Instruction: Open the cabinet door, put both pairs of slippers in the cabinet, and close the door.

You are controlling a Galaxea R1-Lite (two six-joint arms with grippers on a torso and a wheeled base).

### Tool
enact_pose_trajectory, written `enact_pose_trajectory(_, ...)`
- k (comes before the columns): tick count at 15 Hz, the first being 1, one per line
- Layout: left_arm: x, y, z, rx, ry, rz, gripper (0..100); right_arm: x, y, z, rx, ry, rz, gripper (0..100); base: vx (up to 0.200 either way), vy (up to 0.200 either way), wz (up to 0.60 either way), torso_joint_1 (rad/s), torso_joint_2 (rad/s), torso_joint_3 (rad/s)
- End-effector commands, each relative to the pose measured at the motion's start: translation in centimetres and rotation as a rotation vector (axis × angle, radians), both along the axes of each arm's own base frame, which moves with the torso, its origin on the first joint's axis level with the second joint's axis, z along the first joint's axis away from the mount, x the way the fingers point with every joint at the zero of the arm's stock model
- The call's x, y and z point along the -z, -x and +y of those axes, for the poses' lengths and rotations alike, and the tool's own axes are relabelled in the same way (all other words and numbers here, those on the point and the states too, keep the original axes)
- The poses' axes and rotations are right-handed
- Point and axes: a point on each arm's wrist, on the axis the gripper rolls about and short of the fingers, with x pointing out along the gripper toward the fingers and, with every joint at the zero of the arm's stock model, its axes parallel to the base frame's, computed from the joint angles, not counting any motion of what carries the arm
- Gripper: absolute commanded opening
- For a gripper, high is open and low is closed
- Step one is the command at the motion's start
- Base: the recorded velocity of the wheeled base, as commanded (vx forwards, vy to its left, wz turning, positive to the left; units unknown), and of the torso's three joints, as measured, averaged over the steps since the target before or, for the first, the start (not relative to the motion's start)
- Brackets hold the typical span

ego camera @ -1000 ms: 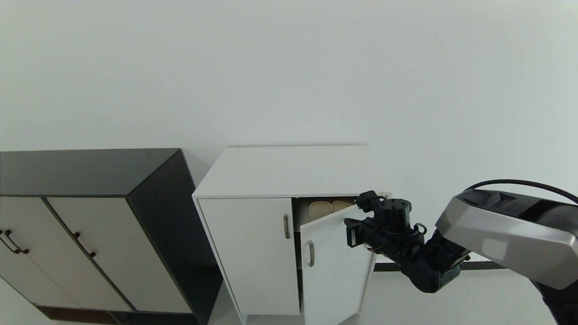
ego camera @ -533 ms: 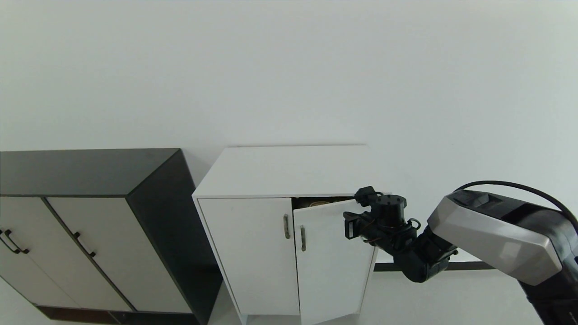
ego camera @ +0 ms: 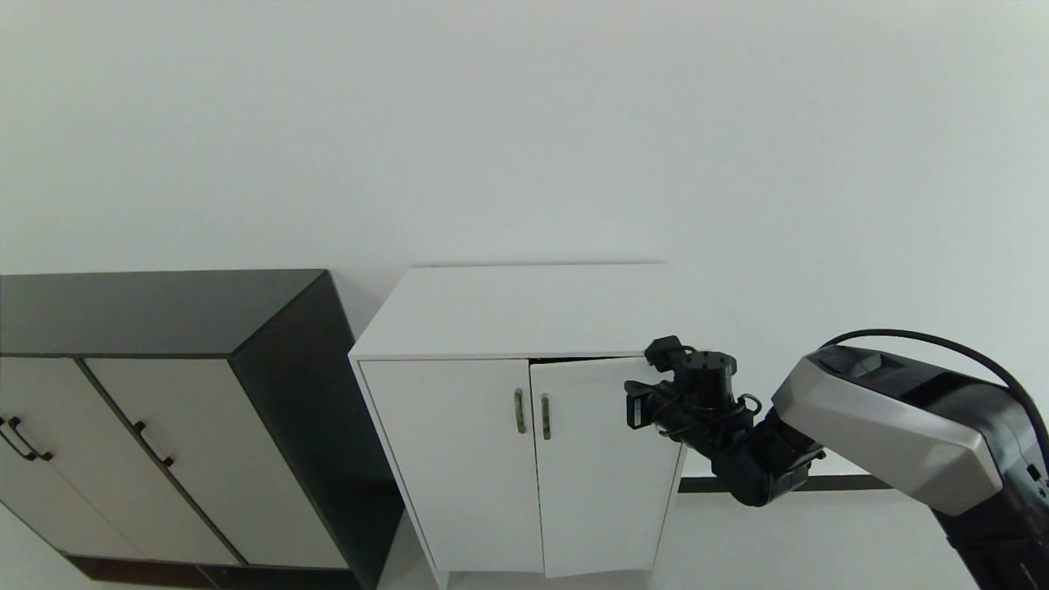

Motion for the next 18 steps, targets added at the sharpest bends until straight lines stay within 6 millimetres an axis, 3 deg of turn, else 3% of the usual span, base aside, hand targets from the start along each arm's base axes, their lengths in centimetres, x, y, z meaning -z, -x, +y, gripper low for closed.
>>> enact_pose_trajectory(1,-0.02,-0.01,0.00,0.000,0.000,0.001,0,0.13,-0.21,0.13,-0.001,-0.002,-0.003,0,0.000,0.000,0.00,0.000,0.00,0.000)
enact_pose_trajectory(18,-0.02,-0.01,0.00,0.000,0.000,0.001,0,0.83,-0.78,0.41,0.000,-0.004,-0.005,0,0.000,0.000,0.00,0.000,0.00,0.000)
